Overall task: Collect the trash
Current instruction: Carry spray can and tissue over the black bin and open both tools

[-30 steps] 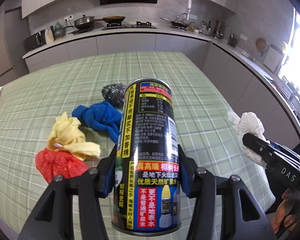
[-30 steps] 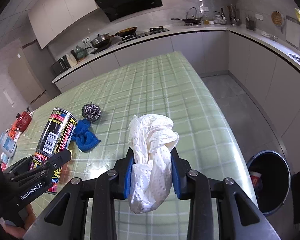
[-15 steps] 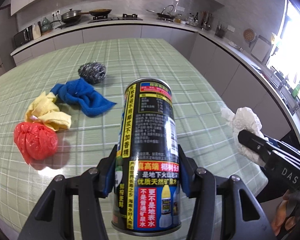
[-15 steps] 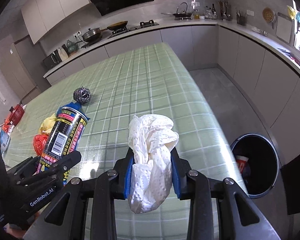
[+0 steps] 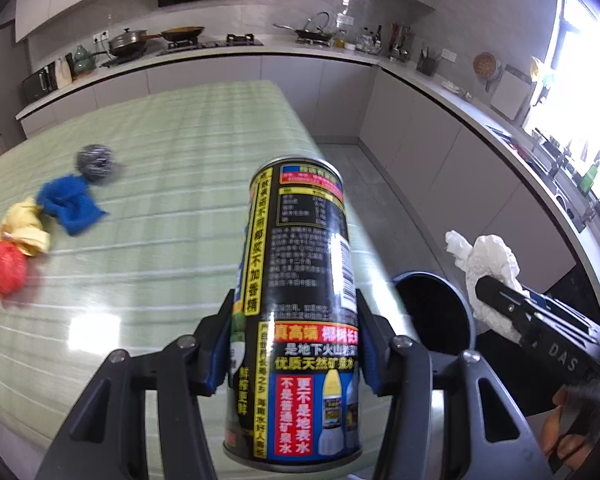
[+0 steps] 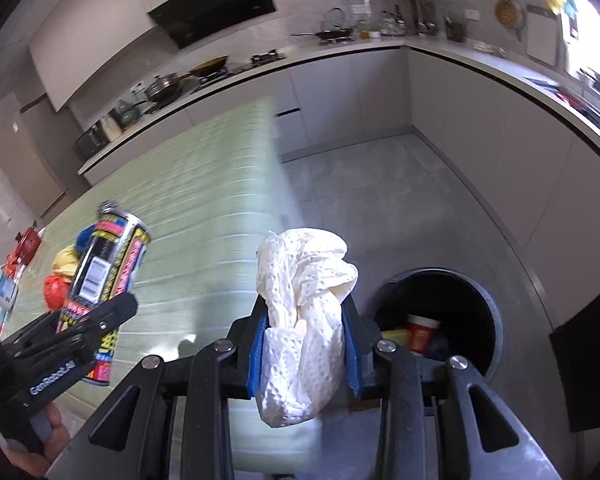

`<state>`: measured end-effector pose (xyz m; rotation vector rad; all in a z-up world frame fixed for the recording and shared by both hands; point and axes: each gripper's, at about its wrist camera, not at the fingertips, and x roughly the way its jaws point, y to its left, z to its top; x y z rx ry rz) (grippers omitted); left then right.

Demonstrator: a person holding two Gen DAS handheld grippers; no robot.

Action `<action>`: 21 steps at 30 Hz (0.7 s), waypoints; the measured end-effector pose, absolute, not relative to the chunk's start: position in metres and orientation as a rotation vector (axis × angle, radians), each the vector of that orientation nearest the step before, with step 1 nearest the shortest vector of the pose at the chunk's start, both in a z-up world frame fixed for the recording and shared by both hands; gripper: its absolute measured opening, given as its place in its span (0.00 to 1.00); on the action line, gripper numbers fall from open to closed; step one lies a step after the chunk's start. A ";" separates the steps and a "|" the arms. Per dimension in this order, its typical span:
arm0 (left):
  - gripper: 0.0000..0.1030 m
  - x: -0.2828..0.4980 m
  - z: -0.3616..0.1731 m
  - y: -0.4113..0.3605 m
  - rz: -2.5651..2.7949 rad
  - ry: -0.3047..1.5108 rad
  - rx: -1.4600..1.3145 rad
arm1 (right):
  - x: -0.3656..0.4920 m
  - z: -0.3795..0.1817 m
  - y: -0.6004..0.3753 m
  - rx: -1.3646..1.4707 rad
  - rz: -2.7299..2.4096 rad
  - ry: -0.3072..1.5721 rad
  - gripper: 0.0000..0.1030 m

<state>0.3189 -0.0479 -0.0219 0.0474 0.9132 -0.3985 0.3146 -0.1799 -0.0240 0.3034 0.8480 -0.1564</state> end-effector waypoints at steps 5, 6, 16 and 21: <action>0.52 0.310 -0.028 -0.110 -0.444 0.942 0.038 | 0.297 -0.032 -0.249 0.314 -0.193 0.867 0.34; 0.52 0.307 -0.030 -0.120 -0.452 0.944 0.042 | 0.294 -0.035 -0.259 0.322 -0.199 0.869 0.34; 0.52 0.301 -0.074 -0.207 -0.510 1.022 0.094 | 0.282 -0.094 -0.338 0.415 -0.239 0.956 0.34; 0.52 0.306 -0.102 -0.224 -0.493 1.075 0.107 | 0.293 -0.127 -0.354 0.411 -0.227 1.012 0.34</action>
